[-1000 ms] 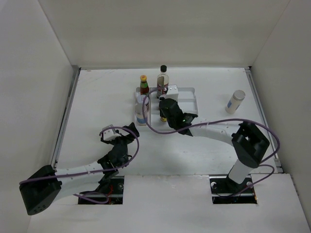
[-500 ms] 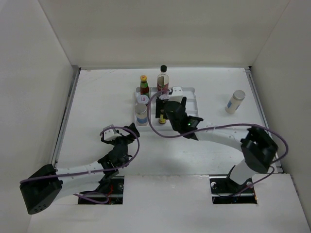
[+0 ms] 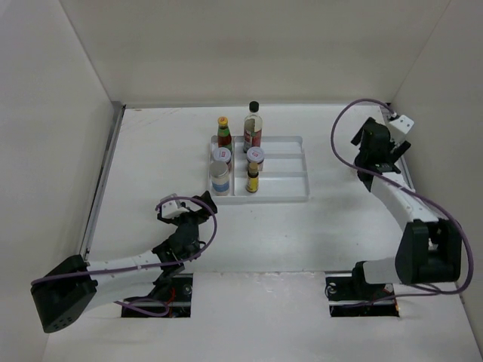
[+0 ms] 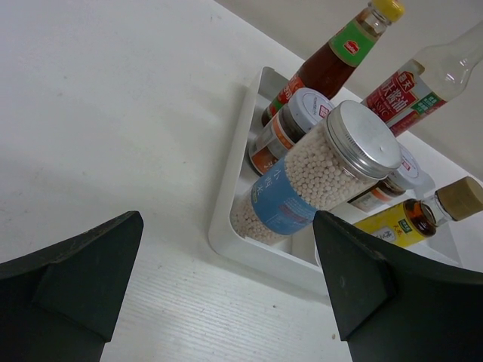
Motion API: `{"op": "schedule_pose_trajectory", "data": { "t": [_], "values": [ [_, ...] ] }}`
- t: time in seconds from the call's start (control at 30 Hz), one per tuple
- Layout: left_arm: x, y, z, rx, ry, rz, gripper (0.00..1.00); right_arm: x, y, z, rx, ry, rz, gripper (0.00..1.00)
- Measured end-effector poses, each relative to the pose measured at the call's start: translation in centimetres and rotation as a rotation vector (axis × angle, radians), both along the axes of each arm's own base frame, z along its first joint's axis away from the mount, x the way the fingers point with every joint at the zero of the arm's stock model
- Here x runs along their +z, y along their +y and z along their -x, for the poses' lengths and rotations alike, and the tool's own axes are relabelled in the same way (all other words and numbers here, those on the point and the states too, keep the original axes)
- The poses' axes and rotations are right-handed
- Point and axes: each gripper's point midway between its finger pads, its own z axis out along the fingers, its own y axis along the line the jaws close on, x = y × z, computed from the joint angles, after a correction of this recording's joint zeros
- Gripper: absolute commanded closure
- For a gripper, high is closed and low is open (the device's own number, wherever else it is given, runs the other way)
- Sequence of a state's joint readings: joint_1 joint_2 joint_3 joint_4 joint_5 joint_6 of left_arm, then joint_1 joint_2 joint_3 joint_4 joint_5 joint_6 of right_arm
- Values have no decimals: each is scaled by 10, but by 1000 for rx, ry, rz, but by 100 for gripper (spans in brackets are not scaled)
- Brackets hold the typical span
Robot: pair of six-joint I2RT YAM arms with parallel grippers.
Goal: Organize the condiment bottles
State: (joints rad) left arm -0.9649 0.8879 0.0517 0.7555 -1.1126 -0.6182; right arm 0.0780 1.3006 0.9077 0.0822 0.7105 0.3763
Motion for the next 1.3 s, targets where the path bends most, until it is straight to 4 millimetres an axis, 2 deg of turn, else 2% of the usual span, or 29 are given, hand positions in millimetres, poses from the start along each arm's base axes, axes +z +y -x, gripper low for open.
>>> {"op": "schedule_pose_trajectory", "data": {
  "t": [0.07, 0.17, 0.27, 0.3, 0.37, 0.43, 0.5, 0.57, 0.67, 0.87, 1.0, 1.07, 1.17, 1.3],
  "values": [
    [0, 0, 0, -1, 0, 0, 0, -28, -13, -7, -11, 88, -2, 0],
    [-1, 0, 0, -3, 2, -2, 0, -66, -18, -15, 2, 206, -8, 0],
    [0, -1, 0, -3, 1, -1, 0, -91, -21, -21, 13, 270, -19, 4],
    [-1, -1, 0, -4, 2, 0, 0, -95, -23, -22, 15, 281, -21, 10],
    [-1, -1, 0, -6, 3, -1, 0, -100, -24, -25, 25, 291, -18, 29],
    [-1, -1, 0, -6, 3, 0, 0, -98, -24, -32, 42, 272, -7, 44],
    [-1, -1, 0, -6, 2, 2, 0, -95, -22, -35, 56, 261, 5, 51],
    [-1, -1, 0, -6, 2, 3, 0, -90, -16, -38, 72, 250, 32, 54],
    [-1, -1, 0, -6, 3, 3, 0, -76, 15, -39, 143, 229, 74, 53],
    [-3, -2, 0, -11, 6, 1, 0, -17, 135, -44, 415, 79, 112, 52],
    [0, -4, 0, -19, -1, 14, 0, 5, 195, -51, 531, 8, 98, 51],
    [1, -4, 0, -22, -2, 15, 0, 4, 215, -54, 567, 2, 96, 51],
    [-1, -5, -1, -27, 2, 10, 0, -14, 238, -53, 609, 34, 96, 51],
    [0, -6, -1, -36, 1, 14, 0, -43, 251, -46, 633, 89, 88, 51]
  ]
}}
